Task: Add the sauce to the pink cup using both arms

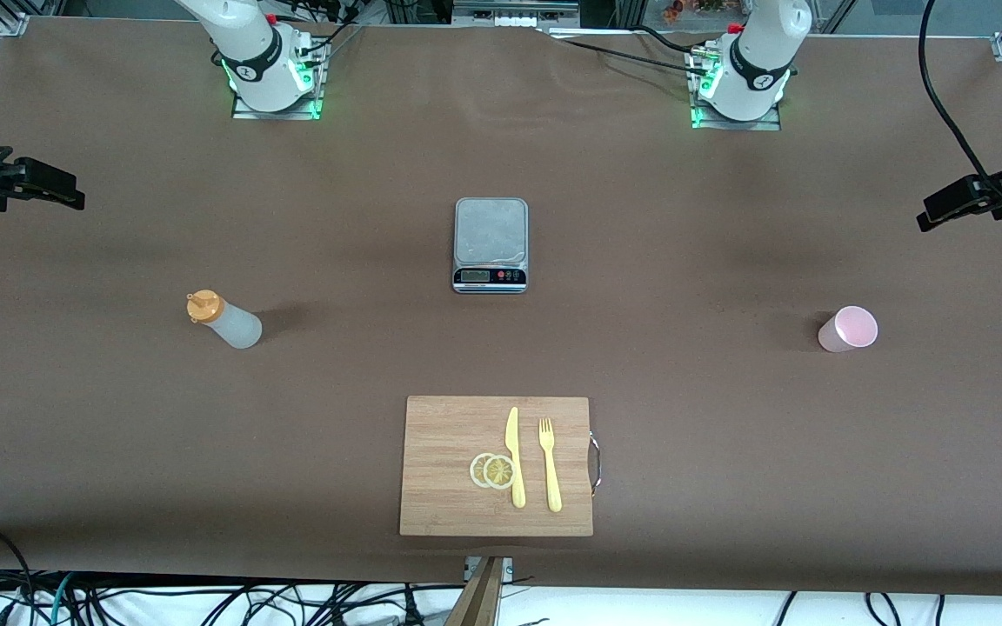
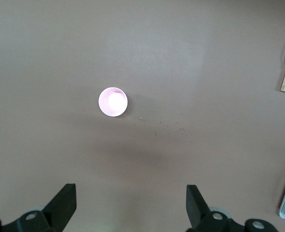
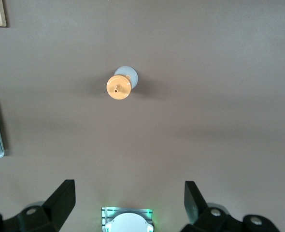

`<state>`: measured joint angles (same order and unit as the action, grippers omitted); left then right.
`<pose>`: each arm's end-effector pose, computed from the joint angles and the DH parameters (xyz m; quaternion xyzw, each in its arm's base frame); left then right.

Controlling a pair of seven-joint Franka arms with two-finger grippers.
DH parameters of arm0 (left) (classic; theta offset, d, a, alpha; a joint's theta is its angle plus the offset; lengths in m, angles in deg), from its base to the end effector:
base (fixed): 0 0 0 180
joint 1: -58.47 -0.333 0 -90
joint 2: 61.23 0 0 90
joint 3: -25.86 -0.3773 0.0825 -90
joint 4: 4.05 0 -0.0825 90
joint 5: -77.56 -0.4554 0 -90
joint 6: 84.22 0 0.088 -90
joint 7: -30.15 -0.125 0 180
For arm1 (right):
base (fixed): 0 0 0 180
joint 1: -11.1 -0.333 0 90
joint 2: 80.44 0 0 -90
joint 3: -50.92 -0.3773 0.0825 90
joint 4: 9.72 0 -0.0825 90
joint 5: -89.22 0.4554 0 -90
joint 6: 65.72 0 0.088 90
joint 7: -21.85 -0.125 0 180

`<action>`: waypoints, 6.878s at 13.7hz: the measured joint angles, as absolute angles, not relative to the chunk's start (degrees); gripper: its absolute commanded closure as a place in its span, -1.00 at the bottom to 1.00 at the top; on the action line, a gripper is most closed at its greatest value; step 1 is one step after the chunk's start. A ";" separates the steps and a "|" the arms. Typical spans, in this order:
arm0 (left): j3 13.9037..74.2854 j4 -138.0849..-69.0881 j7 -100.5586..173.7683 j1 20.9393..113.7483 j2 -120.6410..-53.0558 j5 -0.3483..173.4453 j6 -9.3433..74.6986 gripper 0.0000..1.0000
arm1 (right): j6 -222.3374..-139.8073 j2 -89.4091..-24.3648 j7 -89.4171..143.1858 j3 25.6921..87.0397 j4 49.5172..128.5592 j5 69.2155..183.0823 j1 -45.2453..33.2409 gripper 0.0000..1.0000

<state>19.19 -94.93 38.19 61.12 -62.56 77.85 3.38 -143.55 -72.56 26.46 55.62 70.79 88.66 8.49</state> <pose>0.6257 0.0425 0.6416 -0.9937 -0.1050 0.0402 0.0002 0.6495 -0.0210 0.6520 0.9955 0.0212 -0.0922 0.0051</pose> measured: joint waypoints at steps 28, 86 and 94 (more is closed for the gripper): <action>19.18 -95.04 38.95 61.12 -63.52 77.85 3.38 -1.00 | -144.26 -72.55 26.46 55.64 70.79 88.64 8.54 -1.00; 35.04 -111.62 56.60 59.47 -77.16 71.78 32.04 1.00 | -145.10 -72.54 26.46 55.70 70.80 88.63 8.59 -1.00; 58.37 -109.78 92.10 62.74 -80.48 72.43 33.17 1.00 | -145.11 -72.54 26.46 55.67 70.80 88.63 8.57 -1.00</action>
<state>58.37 -109.78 92.10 62.74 -80.48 72.43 33.17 -145.11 -72.54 26.46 55.67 70.80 88.63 8.57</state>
